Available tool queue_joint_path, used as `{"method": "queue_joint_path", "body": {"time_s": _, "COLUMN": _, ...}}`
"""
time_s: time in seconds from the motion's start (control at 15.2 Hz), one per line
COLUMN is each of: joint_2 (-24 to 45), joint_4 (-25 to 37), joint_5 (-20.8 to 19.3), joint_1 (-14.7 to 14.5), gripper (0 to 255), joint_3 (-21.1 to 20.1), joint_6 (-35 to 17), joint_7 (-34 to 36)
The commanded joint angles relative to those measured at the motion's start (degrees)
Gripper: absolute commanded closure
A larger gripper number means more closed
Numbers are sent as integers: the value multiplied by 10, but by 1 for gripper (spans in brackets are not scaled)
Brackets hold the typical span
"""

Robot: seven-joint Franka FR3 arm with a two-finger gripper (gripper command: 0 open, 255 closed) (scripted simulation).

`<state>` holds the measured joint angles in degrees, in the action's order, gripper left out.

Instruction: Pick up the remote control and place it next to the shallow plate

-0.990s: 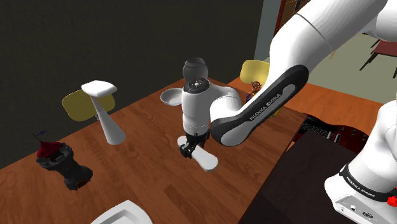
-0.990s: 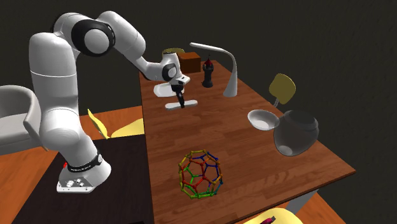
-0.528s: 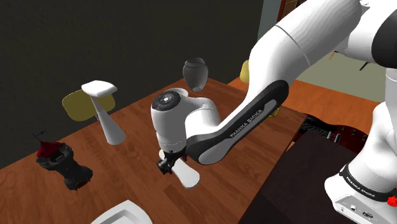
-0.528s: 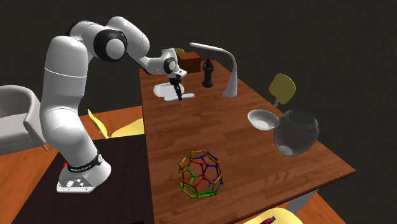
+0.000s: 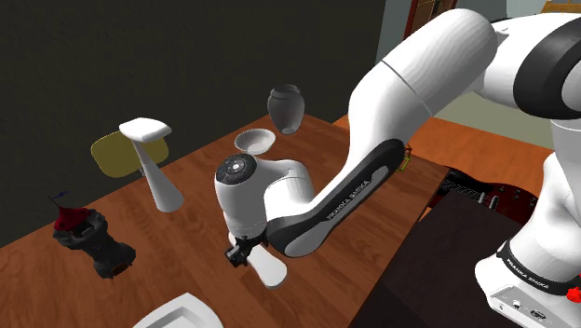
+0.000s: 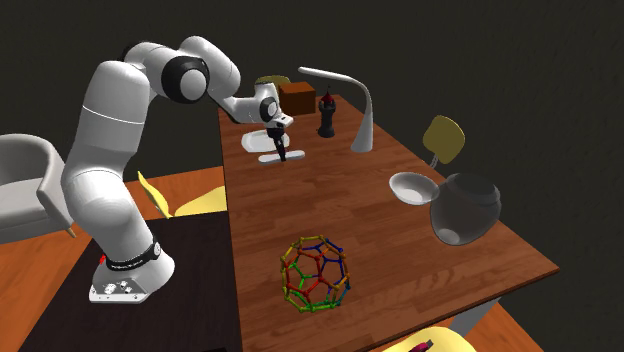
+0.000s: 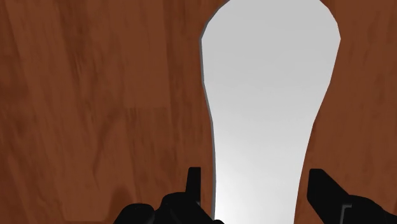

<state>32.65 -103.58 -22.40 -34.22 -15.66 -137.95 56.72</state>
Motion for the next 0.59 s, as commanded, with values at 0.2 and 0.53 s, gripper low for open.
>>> {"method": "queue_joint_path", "body": {"time_s": 0.2, "joint_2": 26, "joint_4": 2, "joint_5": -12, "joint_1": -6, "gripper": 255, "joint_3": 9, "joint_6": -24, "joint_7": 10}}
{"method": "queue_joint_path", "body": {"time_s": 0.53, "joint_2": 53, "joint_4": 6, "joint_5": -24, "joint_1": -12, "gripper": 255, "joint_3": 19, "joint_6": -46, "joint_7": 20}}
